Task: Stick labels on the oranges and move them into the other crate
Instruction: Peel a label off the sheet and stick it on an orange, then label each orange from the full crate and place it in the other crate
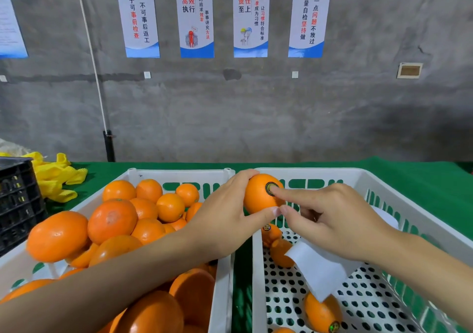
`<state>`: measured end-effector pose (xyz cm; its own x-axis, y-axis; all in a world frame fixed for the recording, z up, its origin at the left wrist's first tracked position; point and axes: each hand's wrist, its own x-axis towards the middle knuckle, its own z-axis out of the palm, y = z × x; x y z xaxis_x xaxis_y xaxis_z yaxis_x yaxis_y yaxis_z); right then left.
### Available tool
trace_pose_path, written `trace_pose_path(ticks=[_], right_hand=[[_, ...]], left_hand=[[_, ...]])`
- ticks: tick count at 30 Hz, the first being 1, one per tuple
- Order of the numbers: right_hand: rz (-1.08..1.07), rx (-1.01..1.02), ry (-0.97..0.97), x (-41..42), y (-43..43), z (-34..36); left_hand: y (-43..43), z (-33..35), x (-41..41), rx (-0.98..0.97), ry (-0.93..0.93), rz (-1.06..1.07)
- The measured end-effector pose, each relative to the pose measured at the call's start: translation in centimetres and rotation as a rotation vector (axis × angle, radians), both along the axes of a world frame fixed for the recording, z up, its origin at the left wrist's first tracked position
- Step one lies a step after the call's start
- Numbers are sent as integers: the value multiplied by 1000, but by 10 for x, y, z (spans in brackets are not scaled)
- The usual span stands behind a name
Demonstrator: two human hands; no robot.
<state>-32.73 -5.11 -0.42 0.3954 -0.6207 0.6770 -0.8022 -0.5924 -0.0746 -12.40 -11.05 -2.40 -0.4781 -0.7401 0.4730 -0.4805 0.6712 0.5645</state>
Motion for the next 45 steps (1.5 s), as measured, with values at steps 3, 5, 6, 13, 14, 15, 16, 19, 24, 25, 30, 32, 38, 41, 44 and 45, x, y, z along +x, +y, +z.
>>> trace_pose_path(ticks=[3, 5, 6, 13, 14, 15, 16, 19, 24, 25, 30, 32, 38, 41, 44, 45], right_hand=[[39, -25, -4, 0, 0, 1], [22, -52, -14, 1, -1, 1], [2, -64, -29, 1, -1, 1], [-47, -119, -220, -8, -5, 13], [-34, -99, -257, -9, -5, 14], [-36, -76, -278, -9, -6, 13], [-54, -55, -280, -9, -7, 12], [-110, 9, -237, -7, -9, 7], [-148, 161, -95, -6, -14, -2], [-151, 184, -94, -5, -14, -3], [-181, 272, -215, -4, -15, -3], [-209, 321, -293, -5, -18, -4], [-160, 394, -505, -1, -22, -9], [-100, 395, -606, 2, -20, -9], [30, 392, -659, 4, -16, -7], [66, 384, -652, 4, -15, -6]], left_hand=[[-2, -1, 0, 72, 44, 3], [-2, -1, 0, 138, 92, -25], [-3, -1, 0, 175, 116, -46], [-2, -3, -4, 302, 67, -169], [-1, -3, -4, 314, 22, -183], [0, -2, -5, 320, -35, -191], [1, -1, -5, 294, -106, -183], [2, 3, -9, 133, -377, -128], [9, 11, -17, 92, -649, -298], [10, 12, -16, 105, -648, -302], [11, 11, -10, 134, -472, -318], [9, 17, -8, 401, -197, -395], [4, 18, -2, 534, -90, -416], [6, 16, -8, 400, -116, -434], [-1, 16, -7, 295, -32, -404], [-2, 17, -6, 294, 16, -394]])
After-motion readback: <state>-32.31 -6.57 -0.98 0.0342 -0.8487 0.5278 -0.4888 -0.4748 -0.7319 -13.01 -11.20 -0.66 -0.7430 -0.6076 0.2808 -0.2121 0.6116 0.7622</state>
